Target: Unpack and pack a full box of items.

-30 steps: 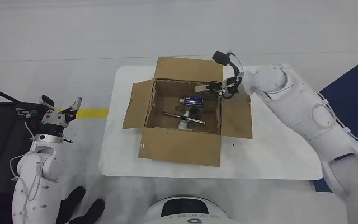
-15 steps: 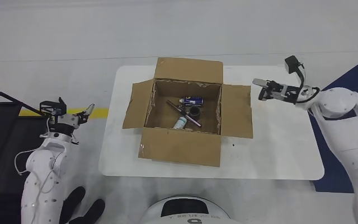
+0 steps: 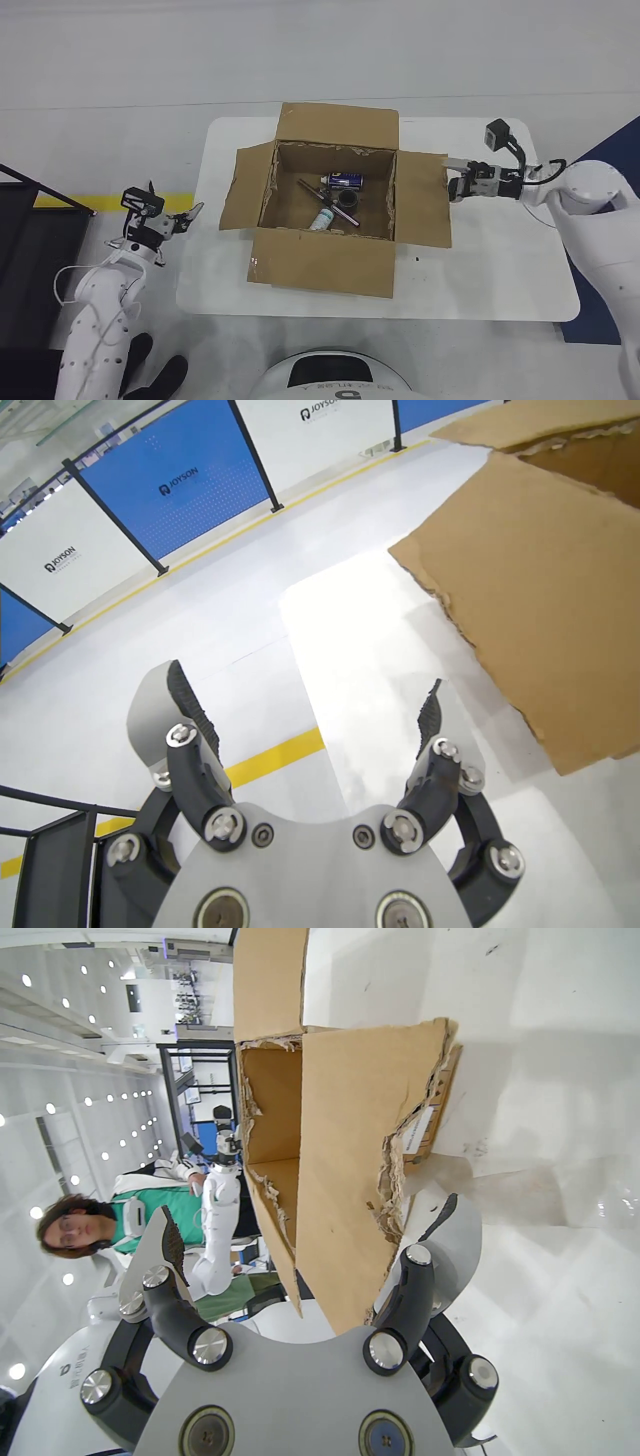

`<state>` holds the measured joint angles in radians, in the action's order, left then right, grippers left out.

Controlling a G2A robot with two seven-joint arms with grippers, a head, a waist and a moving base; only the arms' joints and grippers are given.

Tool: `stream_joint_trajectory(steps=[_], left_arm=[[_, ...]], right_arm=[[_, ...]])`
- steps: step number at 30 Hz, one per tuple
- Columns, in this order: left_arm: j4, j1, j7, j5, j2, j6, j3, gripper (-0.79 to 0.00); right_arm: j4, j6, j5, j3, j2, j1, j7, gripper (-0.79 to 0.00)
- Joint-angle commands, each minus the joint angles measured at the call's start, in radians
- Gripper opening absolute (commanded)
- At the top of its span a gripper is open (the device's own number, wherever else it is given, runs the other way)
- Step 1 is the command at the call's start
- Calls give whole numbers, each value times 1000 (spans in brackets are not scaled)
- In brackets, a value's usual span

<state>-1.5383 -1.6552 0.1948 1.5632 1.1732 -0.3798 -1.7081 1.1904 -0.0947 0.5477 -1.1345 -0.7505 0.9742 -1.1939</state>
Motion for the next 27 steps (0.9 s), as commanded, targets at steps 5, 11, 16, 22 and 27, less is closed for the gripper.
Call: stream_joint_trajectory(steps=[5,11,16,22,27], left_arm=[[3,-16,40,4,0,-10,22,0],[12,-12,39,-23,0,-19,35,0],[21,-9,40,-19,0,-13,54,0],[31,5,27,22,-1,-19,89,0],[44,4,21,43,-4,-38,102,0]], right_arm=[[-134,-69,227,18,-35,-51,-135,-145],[-131,-90,277,47,-64,-94,-156,-135],[-8,-104,210,91,-81,-113,-150,-182],[146,-14,48,176,-103,-148,-87,-34],[178,9,16,189,-111,-157,-66,0]])
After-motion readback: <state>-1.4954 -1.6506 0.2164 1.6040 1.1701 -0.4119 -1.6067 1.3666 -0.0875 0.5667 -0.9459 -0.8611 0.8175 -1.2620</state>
